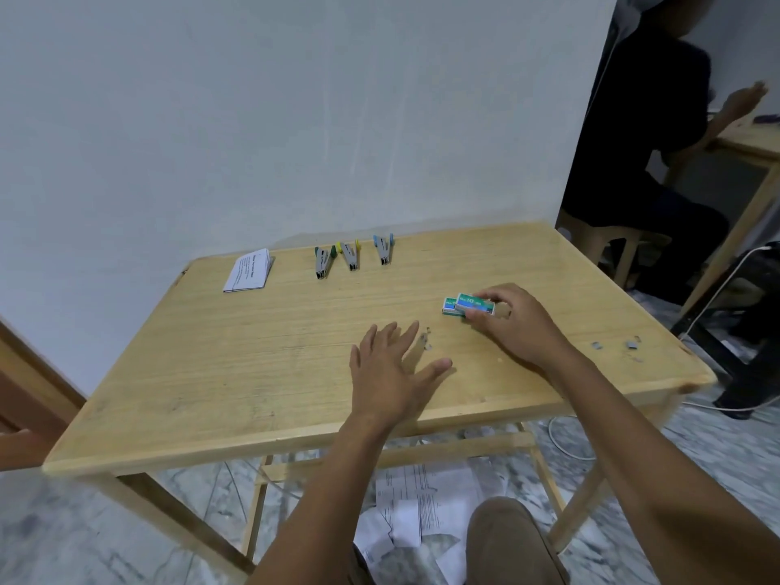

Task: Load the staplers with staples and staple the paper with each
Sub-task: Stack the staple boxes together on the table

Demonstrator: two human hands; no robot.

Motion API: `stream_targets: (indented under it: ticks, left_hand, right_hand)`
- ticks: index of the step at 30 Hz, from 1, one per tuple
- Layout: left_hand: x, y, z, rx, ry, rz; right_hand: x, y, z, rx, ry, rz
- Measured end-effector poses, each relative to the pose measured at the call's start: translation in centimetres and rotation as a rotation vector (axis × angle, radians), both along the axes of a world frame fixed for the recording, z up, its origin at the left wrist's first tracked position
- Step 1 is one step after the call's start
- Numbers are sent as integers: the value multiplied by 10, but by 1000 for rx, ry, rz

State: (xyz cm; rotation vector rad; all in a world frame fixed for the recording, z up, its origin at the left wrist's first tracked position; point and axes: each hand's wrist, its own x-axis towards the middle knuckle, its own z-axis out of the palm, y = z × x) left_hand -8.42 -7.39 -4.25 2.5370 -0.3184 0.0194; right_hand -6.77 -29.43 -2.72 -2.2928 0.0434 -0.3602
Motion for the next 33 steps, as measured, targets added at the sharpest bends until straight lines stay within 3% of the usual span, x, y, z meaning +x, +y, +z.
stream_targets:
  ticks: [6, 13, 25, 33]
  left_hand:
    - [0, -2, -4, 87, -3, -21]
    - [6, -12, -2, 237, 44, -61]
    - [41, -24, -6, -208, -157, -131]
    - [35, -14, -6, -218, -185, -174]
  right_hand:
    - [35, 4, -8, -100, 118, -4]
    - [34, 1, -18, -96, 102, -14]
    - [37, 1, -18, -69, 129, -6]
    - [35, 0, -14, -20, 134, -21]
